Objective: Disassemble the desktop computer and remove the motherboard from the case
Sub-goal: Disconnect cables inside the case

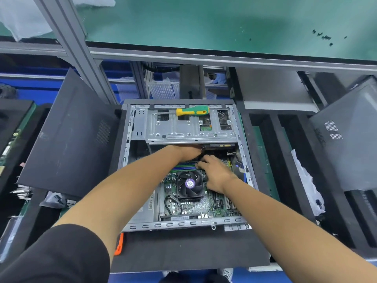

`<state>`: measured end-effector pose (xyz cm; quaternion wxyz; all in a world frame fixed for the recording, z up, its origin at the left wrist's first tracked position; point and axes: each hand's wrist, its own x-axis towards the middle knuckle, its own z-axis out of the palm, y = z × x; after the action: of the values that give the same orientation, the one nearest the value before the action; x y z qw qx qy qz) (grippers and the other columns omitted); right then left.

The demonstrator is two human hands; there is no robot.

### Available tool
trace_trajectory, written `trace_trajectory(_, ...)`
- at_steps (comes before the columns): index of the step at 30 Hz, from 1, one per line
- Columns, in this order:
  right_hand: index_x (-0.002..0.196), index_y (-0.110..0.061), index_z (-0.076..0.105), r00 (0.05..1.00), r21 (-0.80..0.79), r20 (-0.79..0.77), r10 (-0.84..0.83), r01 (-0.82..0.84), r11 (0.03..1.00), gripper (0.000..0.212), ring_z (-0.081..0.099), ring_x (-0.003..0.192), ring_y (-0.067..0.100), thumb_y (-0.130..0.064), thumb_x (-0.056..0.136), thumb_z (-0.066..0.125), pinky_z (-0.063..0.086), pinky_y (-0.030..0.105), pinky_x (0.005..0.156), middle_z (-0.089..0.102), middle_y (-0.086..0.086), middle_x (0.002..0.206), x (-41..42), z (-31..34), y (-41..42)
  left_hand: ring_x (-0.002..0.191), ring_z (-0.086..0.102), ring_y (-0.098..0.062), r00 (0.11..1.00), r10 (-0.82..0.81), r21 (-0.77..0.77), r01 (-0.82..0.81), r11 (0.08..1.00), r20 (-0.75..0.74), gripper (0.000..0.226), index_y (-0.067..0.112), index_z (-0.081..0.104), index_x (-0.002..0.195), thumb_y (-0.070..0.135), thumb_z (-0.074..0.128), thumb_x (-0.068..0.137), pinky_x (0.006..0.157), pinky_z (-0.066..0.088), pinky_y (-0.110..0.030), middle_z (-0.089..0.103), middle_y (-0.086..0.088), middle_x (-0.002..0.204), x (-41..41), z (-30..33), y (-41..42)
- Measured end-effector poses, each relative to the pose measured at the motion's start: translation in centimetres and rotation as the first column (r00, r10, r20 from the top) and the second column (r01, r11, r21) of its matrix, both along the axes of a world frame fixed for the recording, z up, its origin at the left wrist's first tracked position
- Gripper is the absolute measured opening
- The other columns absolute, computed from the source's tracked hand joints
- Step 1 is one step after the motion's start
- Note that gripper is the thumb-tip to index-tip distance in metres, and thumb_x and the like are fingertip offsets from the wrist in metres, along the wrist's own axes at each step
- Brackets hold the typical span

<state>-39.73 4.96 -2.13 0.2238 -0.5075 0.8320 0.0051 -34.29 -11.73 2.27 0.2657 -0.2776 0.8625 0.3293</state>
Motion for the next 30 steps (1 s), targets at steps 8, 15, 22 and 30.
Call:
trace_trajectory(8,0.145,-0.020,0.048,1.000,0.008,0.009,0.000,0.000,1.000,0.074,0.039,0.130,0.022,-0.004,0.075,0.067,0.040,0.037,0.111,0.042,0.001,0.141,0.0,0.1,-0.1,0.142,0.039,-0.034,0.994,0.003,-0.056,0.003,0.998,0.106,0.052,0.009,0.048,0.146,0.039,0.032,0.106,0.117,0.027,-0.050,0.043,-0.016,0.153,-0.9,-0.2,0.7)
trace_trajectory(15,0.148,-0.020,0.045,1.000,0.000,0.017,-0.012,0.012,1.000,0.077,0.039,0.128,0.024,-0.005,0.075,0.064,0.040,0.038,0.110,0.042,0.003,0.139,0.0,0.1,0.0,0.148,0.032,-0.028,0.980,0.000,-0.075,0.016,0.997,0.201,0.045,0.013,0.036,0.154,0.019,0.029,0.109,0.119,0.026,-0.049,0.034,-0.007,0.161,-3.0,-1.4,1.9)
trace_trajectory(22,0.150,-0.020,0.044,1.000,-0.001,-0.003,0.020,-0.020,1.000,0.079,0.039,0.129,0.024,-0.006,0.077,0.071,0.041,0.040,0.112,0.043,0.003,0.140,-0.2,0.0,-0.2,0.144,0.037,-0.029,0.985,-0.061,-0.149,0.085,0.985,0.159,0.043,0.013,0.037,0.151,0.016,0.036,0.108,0.116,0.033,-0.051,0.039,-0.008,0.157,-3.2,-2.3,2.5)
trace_trajectory(30,0.145,-0.020,0.047,0.999,-0.007,-0.027,0.048,-0.048,0.999,0.075,0.038,0.129,0.023,-0.006,0.076,0.071,0.045,0.039,0.107,0.042,0.002,0.140,-0.2,-0.1,-0.2,0.139,0.042,-0.037,0.993,-0.100,-0.140,0.108,0.984,0.067,0.051,0.007,0.050,0.143,0.037,0.031,0.106,0.115,0.030,-0.050,0.046,-0.019,0.150,-1.7,-1.8,0.7)
